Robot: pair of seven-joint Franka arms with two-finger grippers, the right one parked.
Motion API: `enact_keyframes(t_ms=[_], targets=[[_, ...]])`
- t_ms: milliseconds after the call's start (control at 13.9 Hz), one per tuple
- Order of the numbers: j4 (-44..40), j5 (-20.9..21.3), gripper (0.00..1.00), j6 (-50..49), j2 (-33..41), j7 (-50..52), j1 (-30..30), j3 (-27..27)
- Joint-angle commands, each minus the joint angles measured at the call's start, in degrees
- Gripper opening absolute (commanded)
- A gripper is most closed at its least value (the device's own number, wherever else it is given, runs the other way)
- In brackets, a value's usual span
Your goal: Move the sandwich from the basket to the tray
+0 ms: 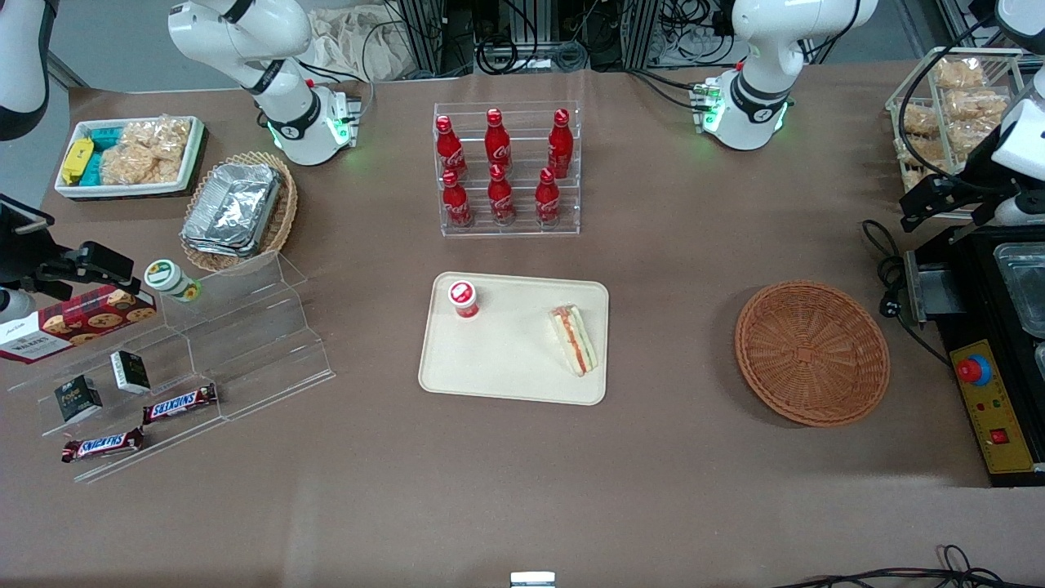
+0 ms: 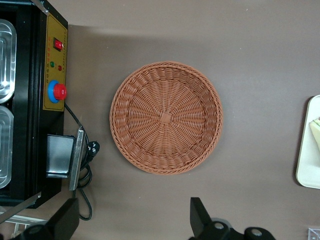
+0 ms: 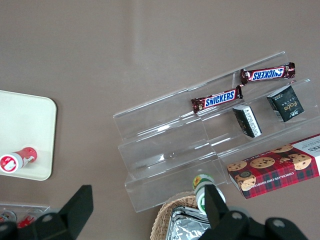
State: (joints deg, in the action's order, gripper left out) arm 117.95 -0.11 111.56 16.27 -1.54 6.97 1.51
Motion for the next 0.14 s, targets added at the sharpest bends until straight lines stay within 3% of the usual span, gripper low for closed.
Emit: enact_keyframes(t_ms=[0, 72], targets=[[-0.69, -0.06, 1.00, -0.81, -0.10, -0.49, 0.58, 0.42], [-1.05, -0.24, 1.00, -1.42, -0.45, -0.40, 0.58, 0.42]])
